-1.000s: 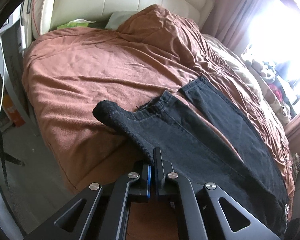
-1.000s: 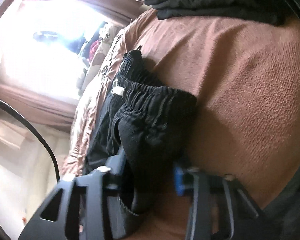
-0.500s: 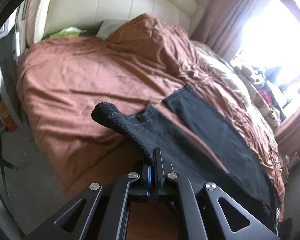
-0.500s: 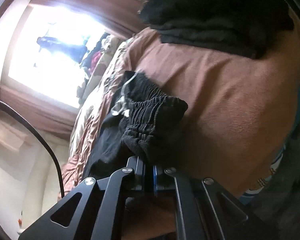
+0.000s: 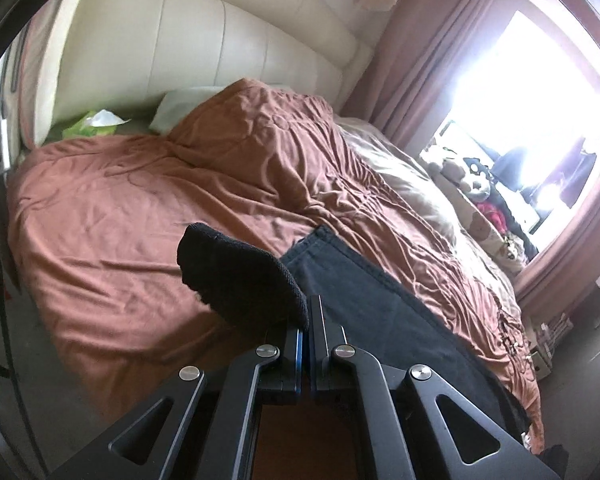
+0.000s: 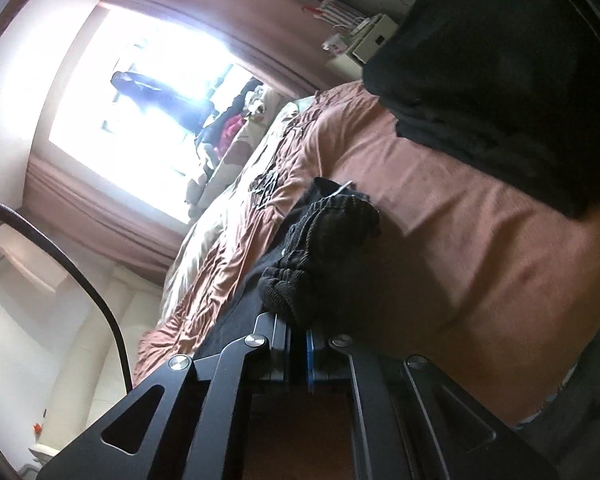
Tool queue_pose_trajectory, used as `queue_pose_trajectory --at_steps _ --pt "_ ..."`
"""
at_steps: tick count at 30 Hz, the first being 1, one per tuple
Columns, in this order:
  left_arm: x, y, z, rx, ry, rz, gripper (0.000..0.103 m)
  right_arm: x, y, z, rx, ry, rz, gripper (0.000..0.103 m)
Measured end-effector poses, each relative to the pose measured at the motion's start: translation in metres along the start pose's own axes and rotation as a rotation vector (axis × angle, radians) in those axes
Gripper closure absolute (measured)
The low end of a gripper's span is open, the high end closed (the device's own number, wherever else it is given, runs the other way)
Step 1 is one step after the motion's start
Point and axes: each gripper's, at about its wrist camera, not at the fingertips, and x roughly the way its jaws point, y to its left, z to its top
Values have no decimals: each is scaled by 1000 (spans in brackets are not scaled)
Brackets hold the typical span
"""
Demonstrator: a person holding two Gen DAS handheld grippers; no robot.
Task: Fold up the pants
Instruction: 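Grasp the hem with the left gripper while the right gripper grasps the waistband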
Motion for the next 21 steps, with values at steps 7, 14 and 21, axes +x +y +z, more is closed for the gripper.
queue_pose_trajectory --at_steps 7,14,21 --pt "26 -25 25 43 -4 -24 101 20 24 21 -49 -7 2 101" --pt "62 -48 52 74 3 -35 101 51 53 45 -95 3 -22 101" --pt "103 -72 76 111 26 -36 101 89 82 66 -126 21 -76 101"
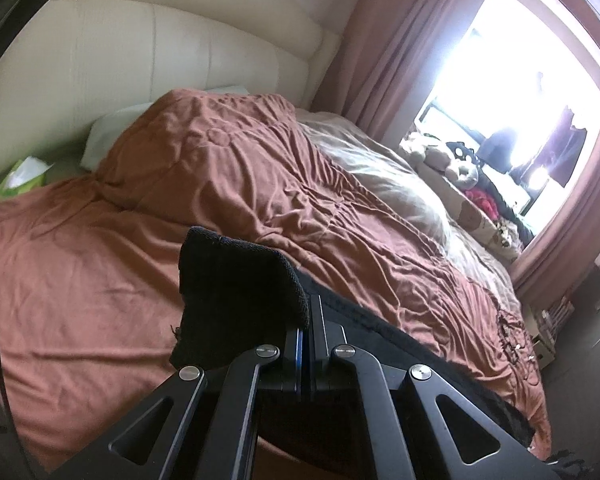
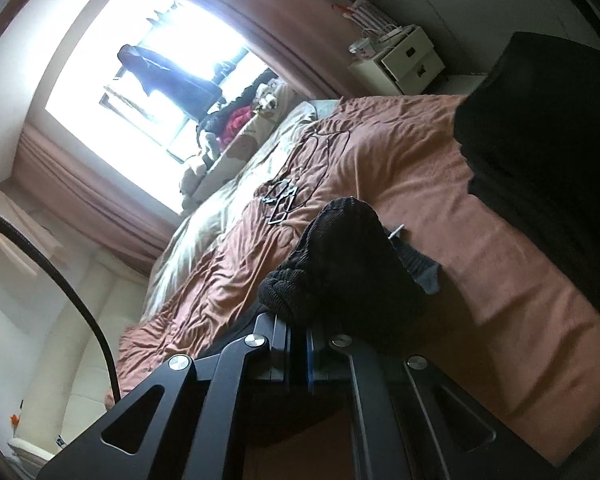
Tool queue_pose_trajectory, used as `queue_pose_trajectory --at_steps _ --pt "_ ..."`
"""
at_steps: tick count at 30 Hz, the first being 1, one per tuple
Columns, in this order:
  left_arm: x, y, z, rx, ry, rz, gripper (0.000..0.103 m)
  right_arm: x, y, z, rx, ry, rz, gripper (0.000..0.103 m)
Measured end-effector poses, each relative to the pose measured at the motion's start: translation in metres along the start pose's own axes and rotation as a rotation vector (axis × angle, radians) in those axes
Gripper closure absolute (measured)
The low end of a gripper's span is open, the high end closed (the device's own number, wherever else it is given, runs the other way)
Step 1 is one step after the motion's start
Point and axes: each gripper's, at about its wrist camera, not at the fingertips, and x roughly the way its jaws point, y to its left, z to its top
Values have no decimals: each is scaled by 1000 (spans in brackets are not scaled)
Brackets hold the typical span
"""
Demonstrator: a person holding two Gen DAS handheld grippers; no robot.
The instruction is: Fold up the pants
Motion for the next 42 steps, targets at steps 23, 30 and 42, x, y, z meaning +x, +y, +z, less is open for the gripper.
queue_pose_trajectory --at_steps 23,30,42 --pt "200 -30 22 34 194 92 101 149 70 63 -100 79 -200 101" --pt "258 -34 21 34 247 135 101 192 70 63 -110 108 -258 101" --pt "322 -21 11 12 318 244 101 259 77 69 -134 147 -362 101"
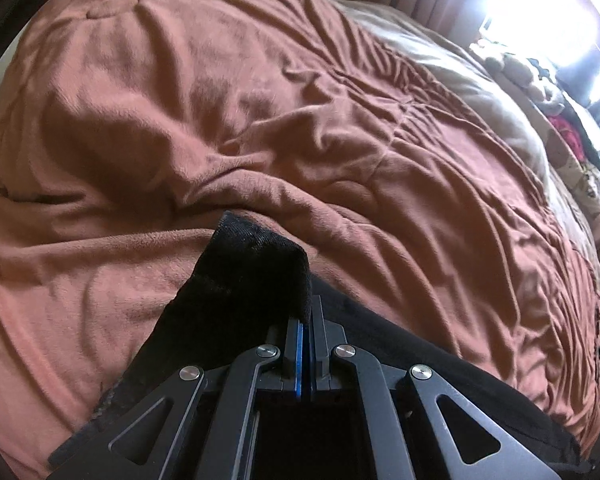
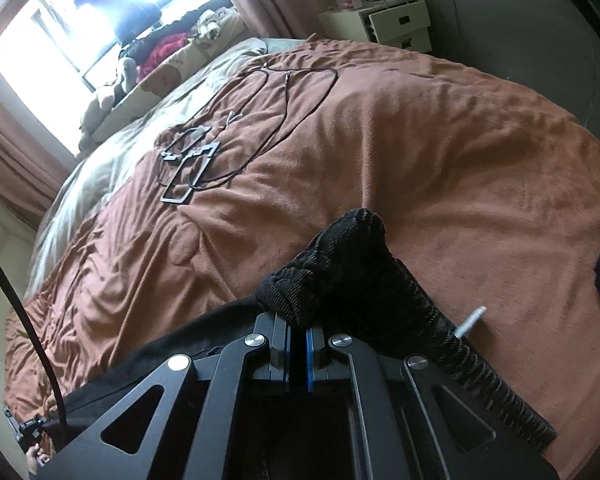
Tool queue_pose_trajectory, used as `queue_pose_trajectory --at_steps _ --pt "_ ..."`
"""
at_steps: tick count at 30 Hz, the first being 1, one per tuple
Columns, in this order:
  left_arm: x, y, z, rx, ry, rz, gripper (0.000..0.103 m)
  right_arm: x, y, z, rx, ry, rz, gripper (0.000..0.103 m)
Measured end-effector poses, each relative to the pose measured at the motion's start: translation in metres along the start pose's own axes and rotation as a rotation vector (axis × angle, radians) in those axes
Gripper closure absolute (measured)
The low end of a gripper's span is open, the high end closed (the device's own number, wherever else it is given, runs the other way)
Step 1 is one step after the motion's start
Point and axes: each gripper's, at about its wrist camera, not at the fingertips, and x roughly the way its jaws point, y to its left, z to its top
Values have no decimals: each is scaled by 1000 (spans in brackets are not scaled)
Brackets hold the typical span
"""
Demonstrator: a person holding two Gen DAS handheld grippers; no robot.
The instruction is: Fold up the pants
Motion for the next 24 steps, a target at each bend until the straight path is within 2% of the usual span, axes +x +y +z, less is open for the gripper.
queue_pose_trajectory --at_steps 4,7,9,11,13,14,16,17,18,22,24 --pt "7 -1 4 -8 -3 15 101 13 8 3 -6 -1 -16 101" --pt "16 -4 8 -9 18 22 101 26 13 5 -17 2 -34 101" --pt "27 -8 8 10 59 14 100 39 17 5 -47 28 -70 101" --pt "29 -8 6 12 78 0 95 45 22 3 -79 47 -94 99" --pt "26 -7 5 10 72 -42 85 39 31 0 -125 31 -99 95" --pt "25 -7 5 15 69 -53 79 34 35 -3 -156 26 -97 90" --pt "19 -6 5 26 55 -65 77 22 40 -6 -196 9 -50 64" --pt "18 -6 4 26 53 -74 77 13 43 -8 -214 -13 -29 43" --pt "16 -5 4 22 53 -80 77 4 44 -10 -227 -34 -26 36" --pt "16 -4 9 4 59 -114 77 -17 57 -19 -286 -59 42 36" --pt "18 -4 11 -4 66 -109 77 -21 73 -29 -359 -47 76 36"
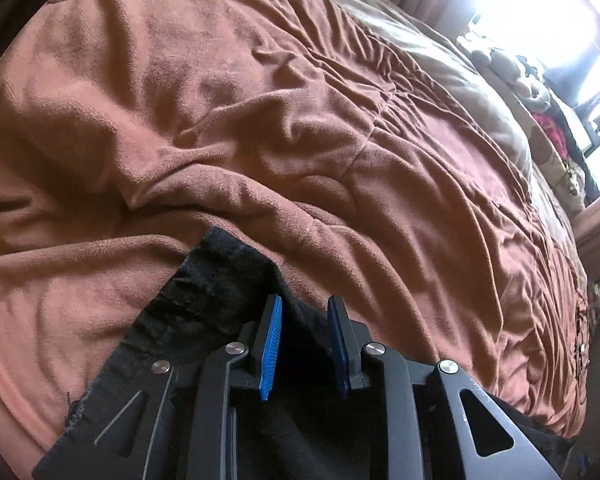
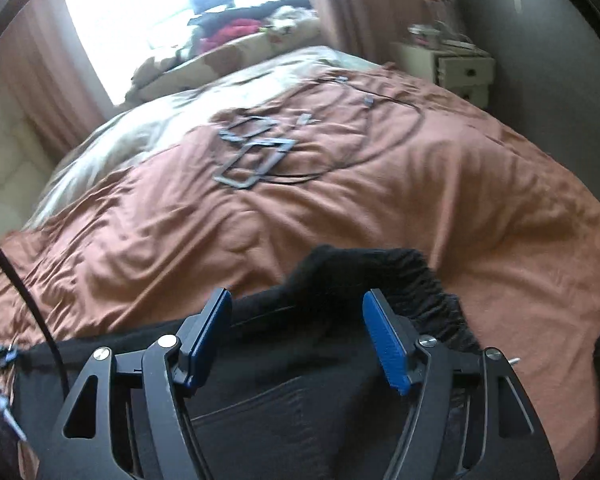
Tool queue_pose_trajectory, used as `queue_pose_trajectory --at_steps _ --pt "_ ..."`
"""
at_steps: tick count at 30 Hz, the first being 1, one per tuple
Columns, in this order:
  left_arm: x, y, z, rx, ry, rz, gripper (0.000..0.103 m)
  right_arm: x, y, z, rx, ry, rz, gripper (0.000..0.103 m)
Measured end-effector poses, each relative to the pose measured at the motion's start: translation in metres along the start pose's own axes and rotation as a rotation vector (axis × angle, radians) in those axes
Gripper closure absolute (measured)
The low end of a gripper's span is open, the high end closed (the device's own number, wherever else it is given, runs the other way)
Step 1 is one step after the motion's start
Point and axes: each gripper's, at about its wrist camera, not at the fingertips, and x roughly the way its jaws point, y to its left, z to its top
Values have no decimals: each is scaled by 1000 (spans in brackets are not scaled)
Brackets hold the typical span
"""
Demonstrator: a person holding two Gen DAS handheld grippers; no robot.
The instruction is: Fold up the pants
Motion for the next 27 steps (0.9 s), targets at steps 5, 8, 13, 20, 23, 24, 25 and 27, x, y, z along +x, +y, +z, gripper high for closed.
queue_pose_trajectory --at_steps 5,8,13,20,23,24,25,27 --pt "1 -3 1 8 2 -13 77 10 59 -9 -201 54 114 36" --pt "2 -3 1 11 -2 -13 78 18 97 -16 -297 76 163 36" --pt "3 5 3 3 7 -14 96 44 161 -23 -441 132 221 36" --pt "6 5 3 37 7 -14 100 88 235 -35 -609 177 281 36" --pt "6 5 3 47 4 11 101 108 269 -42 -684 207 302 36" --pt "5 5 4 52 -3 22 101 116 279 -44 -711 215 304 36" --pt "5 6 4 54 -7 28 101 124 291 -47 -747 225 308 36" --pt "6 9 4 46 -5 28 101 139 308 -55 -805 243 308 36"
